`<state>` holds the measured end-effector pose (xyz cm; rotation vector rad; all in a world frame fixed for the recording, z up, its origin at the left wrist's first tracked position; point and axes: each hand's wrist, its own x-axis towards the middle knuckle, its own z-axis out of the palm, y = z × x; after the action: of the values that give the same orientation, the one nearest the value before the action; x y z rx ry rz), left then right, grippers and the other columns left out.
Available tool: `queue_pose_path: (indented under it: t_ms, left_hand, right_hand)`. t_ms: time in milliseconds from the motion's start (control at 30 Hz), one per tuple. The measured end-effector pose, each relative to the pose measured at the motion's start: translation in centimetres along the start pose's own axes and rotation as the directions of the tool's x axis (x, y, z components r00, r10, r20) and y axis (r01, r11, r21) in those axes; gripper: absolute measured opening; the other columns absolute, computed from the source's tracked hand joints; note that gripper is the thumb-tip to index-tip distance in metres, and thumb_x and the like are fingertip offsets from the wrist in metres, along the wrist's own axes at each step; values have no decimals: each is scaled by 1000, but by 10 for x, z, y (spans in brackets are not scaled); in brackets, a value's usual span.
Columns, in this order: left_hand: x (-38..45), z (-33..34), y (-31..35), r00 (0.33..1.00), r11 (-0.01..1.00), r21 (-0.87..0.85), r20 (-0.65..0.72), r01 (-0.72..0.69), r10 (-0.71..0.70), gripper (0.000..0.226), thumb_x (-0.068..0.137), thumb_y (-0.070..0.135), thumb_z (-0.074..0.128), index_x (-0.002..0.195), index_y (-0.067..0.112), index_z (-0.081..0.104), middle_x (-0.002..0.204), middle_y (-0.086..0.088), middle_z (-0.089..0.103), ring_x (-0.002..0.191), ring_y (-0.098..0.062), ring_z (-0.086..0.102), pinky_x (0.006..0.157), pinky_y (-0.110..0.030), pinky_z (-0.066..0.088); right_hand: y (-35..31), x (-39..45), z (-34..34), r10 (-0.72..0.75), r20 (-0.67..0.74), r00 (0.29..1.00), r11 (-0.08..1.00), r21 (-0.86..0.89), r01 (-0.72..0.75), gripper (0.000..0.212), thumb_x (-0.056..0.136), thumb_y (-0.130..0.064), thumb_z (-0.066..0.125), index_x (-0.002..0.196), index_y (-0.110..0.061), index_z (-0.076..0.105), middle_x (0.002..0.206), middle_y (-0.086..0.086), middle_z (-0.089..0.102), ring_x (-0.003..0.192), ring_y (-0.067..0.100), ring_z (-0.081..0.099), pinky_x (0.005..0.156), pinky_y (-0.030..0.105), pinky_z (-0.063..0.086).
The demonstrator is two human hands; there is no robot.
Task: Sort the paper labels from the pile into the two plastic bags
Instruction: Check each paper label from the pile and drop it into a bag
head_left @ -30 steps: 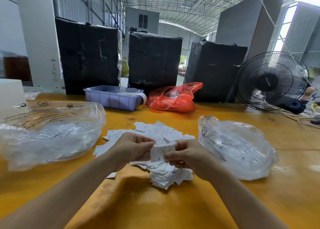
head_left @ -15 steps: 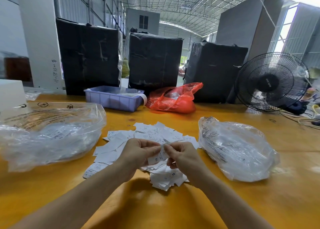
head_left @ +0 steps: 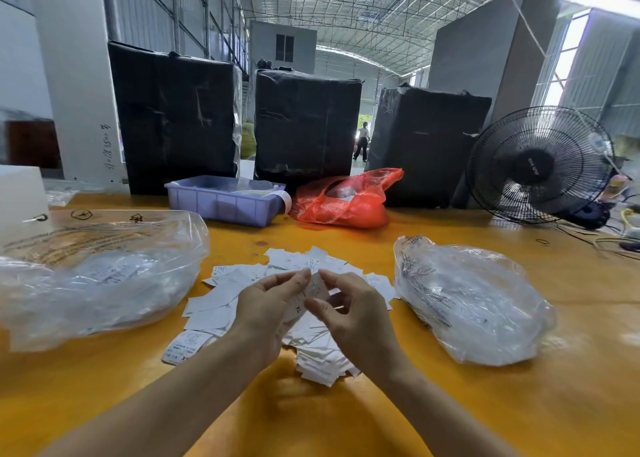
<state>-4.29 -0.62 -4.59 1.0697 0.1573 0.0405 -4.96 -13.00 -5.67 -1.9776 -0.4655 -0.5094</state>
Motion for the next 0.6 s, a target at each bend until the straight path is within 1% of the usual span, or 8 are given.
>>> queue_pose_path:
  t_ms: [67,167,267,367,433,467,533,600]
  left_hand:
    - [-2,2,1,999,998,-42,9,39,-39,18,73,15,72,90,7,69,83,-13,68,84,-23,62,63,-30,50]
    - [-5,3,3,995,993,-69,31,96,-94,14,75,14,71,88,9,68,79,-12,67,78,-22,62,61,-30,50]
    - [-4,2,2,995,994,-41,31,97,-95,14,76,16,71,88,10,68,75,-10,66,74,-21,60,64,-29,48]
    - [0,0,1,996,996,40,35,80,-81,17,78,19,70,93,10,69,76,-8,65,76,-23,58,67,-33,47]
    - [2,-3,1,994,989,118,62,84,-92,18,78,18,71,93,8,69,78,-9,69,79,-25,63,76,-40,51]
    - [3,-5,2,991,980,182,90,87,-104,18,77,19,71,91,7,69,76,-8,71,76,-24,65,74,-38,53]
    - [3,-8,5,978,945,317,156,85,-140,17,75,16,73,88,5,70,68,-6,71,59,-15,65,57,-27,53]
    - [4,-11,6,973,920,384,169,82,-157,15,73,7,75,87,2,71,64,-5,70,50,-10,62,48,-20,50]
  right_hand:
    - [0,0,0,0,-3,1000,1000,17,1,43,81,-13,73,123,-10,61,103,6,62,82,14,63,75,23,54]
    - [1,0,-1,-5,66,998,999,52,2,39,80,-11,74,118,-16,65,98,6,64,77,15,64,72,23,55]
    - [2,2,-2,57,23,998,984,169,-60,34,78,-7,75,110,-15,69,95,5,69,77,20,67,72,31,58]
    - [2,5,-7,66,-17,998,972,227,-60,17,79,-8,75,90,-20,71,78,2,71,66,13,65,64,26,55]
    - [2,6,-11,58,-23,998,972,228,-52,15,81,-7,72,80,-22,71,68,-1,70,60,7,62,61,24,53]
    - [2,7,-13,75,-33,997,971,230,-65,15,81,-6,72,78,-21,71,67,-2,69,59,6,62,60,22,52]
    - [4,9,-18,147,-65,987,956,266,-125,16,81,-5,71,74,-19,71,64,-2,69,58,5,62,58,18,50]
    - [7,11,-22,275,-68,959,896,378,-231,14,79,-2,72,74,-15,71,65,0,69,60,9,63,59,19,52]
